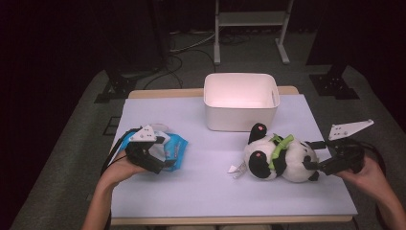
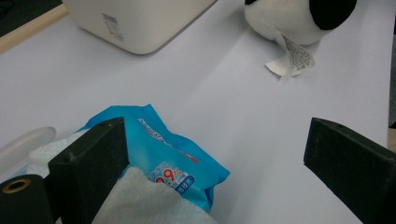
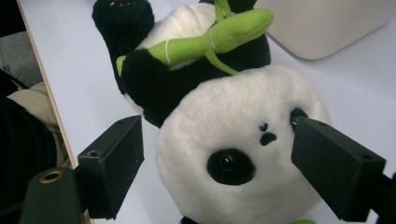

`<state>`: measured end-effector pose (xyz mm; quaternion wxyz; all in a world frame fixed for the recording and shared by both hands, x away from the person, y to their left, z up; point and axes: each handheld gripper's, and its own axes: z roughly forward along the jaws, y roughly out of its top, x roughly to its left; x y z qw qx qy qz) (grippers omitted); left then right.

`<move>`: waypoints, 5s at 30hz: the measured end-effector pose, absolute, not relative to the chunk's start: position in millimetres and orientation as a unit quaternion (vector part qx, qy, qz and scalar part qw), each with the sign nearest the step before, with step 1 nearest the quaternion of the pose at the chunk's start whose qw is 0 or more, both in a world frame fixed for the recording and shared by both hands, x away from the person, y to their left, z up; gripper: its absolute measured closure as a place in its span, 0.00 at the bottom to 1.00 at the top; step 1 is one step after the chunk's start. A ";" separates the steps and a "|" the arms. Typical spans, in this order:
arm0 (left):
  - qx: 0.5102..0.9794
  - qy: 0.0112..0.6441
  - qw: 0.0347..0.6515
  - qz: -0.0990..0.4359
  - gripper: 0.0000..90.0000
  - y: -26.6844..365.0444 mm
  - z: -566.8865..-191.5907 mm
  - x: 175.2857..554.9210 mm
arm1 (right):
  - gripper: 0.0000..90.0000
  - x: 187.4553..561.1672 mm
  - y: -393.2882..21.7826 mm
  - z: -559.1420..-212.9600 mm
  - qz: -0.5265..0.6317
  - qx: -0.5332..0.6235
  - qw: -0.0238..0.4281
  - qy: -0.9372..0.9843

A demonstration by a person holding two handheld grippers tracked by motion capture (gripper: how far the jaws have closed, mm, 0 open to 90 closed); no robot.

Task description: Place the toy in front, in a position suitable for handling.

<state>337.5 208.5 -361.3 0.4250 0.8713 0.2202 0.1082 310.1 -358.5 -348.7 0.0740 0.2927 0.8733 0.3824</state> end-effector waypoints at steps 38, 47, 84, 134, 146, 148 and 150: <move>0.873 0.218 0.422 0.106 0.06 211.7 -364.7 335.3 | 0.33 357.7 -305.6 -335.2 0.347 0.248 0.051 0.903; 0.873 0.220 0.423 0.107 0.06 213.4 -366.4 334.1 | 0.72 356.5 -302.3 -330.6 0.344 0.233 0.061 0.907; 0.867 0.226 0.429 0.115 0.06 222.6 -362.4 330.1 | 0.85 356.7 -222.2 -299.3 0.380 0.167 0.057 0.908; 0.868 0.271 0.385 0.155 0.14 244.9 -360.1 346.3 | 0.42 364.8 -243.0 -337.1 0.405 0.209 0.017 0.890; 0.870 0.278 0.378 0.152 0.15 244.9 -354.0 350.5 | 0.39 363.2 -254.0 -340.2 0.404 0.214 0.021 0.889; 0.870 0.280 0.376 0.151 0.15 244.6 -354.1 353.3 | 0.39 362.5 -255.9 -341.0 0.401 0.213 0.023 0.891; 0.871 0.280 0.376 0.149 0.15 244.5 -354.0 354.2 | 0.39 362.4 -256.6 -341.1 0.401 0.215 0.023 0.890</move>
